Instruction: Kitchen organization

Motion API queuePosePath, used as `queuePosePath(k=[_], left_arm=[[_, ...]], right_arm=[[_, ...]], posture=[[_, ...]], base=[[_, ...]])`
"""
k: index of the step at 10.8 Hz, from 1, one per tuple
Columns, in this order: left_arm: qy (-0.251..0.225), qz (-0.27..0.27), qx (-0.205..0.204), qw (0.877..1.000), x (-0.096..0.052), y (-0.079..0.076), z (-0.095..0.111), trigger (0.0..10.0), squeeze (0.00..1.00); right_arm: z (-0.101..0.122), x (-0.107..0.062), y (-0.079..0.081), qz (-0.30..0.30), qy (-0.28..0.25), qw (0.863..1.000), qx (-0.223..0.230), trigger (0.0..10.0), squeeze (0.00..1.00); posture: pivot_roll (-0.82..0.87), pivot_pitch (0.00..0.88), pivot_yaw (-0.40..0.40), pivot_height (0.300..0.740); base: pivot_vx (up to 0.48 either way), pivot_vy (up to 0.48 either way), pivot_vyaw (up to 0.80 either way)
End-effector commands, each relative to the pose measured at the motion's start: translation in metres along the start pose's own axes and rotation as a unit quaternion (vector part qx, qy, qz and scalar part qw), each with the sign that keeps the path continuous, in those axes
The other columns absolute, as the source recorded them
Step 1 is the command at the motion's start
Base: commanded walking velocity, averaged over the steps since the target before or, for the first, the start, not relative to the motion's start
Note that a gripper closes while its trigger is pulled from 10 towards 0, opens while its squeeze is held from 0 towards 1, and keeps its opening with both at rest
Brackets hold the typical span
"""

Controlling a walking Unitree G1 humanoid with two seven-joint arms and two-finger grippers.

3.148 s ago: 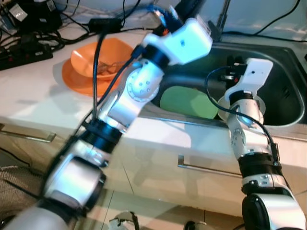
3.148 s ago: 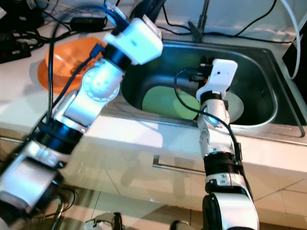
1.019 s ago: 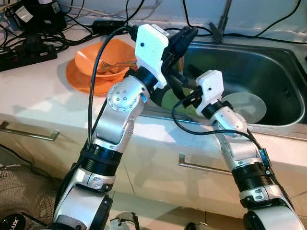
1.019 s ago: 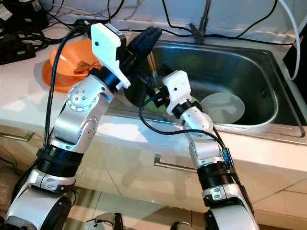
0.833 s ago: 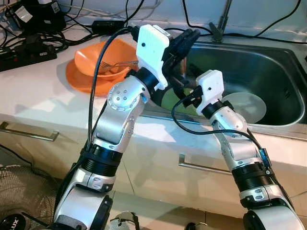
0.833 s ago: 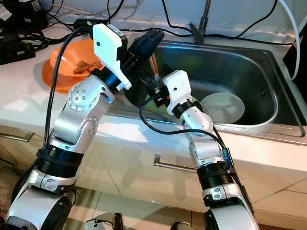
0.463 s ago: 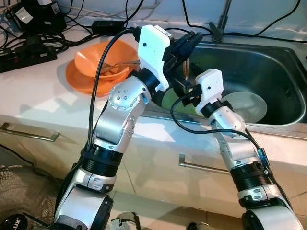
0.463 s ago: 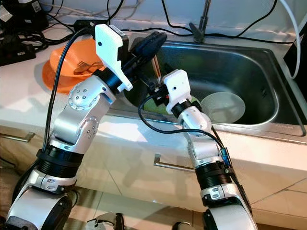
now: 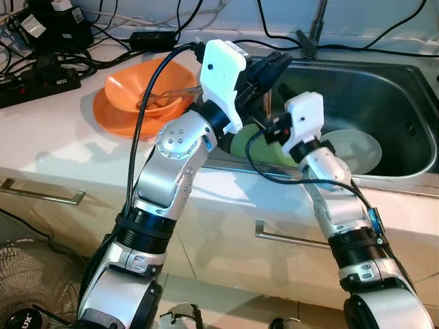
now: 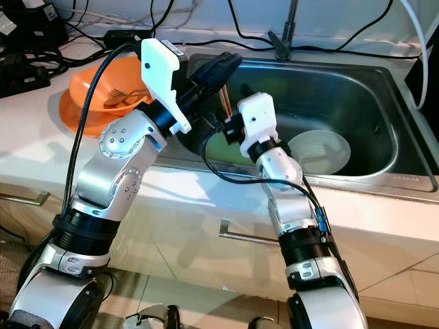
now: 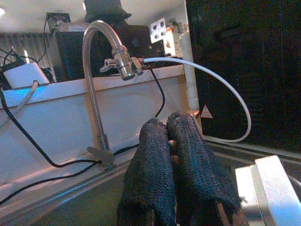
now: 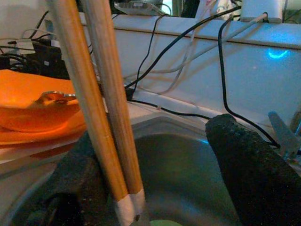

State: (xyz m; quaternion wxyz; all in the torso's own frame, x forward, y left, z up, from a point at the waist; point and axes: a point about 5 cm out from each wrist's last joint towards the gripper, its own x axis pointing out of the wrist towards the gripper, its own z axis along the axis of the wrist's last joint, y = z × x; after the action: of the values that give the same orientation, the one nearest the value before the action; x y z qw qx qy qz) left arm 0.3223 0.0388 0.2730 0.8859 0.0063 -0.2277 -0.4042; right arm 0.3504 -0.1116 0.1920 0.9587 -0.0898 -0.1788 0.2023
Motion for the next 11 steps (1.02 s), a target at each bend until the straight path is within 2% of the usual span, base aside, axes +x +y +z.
queuePosePath(k=[1, 3, 7, 11], left_arm=[[-0.001, -0.005, 0.001, 1.000, -0.001, -0.001, 0.002, 10.0, 0.00], [-0.005, -0.005, -0.001, 1.000, -0.002, -0.001, 0.004, 10.0, 0.00], [-0.015, 0.023, -0.013, 1.000, -0.004, 0.010, 0.008, 10.0, 0.00], [-0.014, 0.028, -0.013, 0.999, -0.005, 0.012, 0.007, 10.0, 0.00]], right_arm=[[0.001, 0.001, -0.004, -0.011, -0.002, 1.000, -0.003, 0.0, 0.00], [0.000, 0.001, -0.001, -0.008, -0.003, 1.000, 0.000, 0.0, 0.00], [-0.002, 0.000, -0.001, -0.006, -0.003, 1.000, 0.004, 0.0, 0.00], [-0.003, 0.000, 0.000, -0.002, -0.002, 1.000, 0.004, 0.0, 0.00]], posture=[[0.11, 0.069, 0.090, 0.740], [0.11, 0.065, 0.090, 0.740], [0.12, 0.071, 0.086, 0.740], [0.12, 0.076, 0.084, 0.740]], base=[[0.000, 0.000, 0.00], [0.000, 0.000, 0.00], [0.000, 0.000, 0.00], [0.000, 0.000, 0.00]])
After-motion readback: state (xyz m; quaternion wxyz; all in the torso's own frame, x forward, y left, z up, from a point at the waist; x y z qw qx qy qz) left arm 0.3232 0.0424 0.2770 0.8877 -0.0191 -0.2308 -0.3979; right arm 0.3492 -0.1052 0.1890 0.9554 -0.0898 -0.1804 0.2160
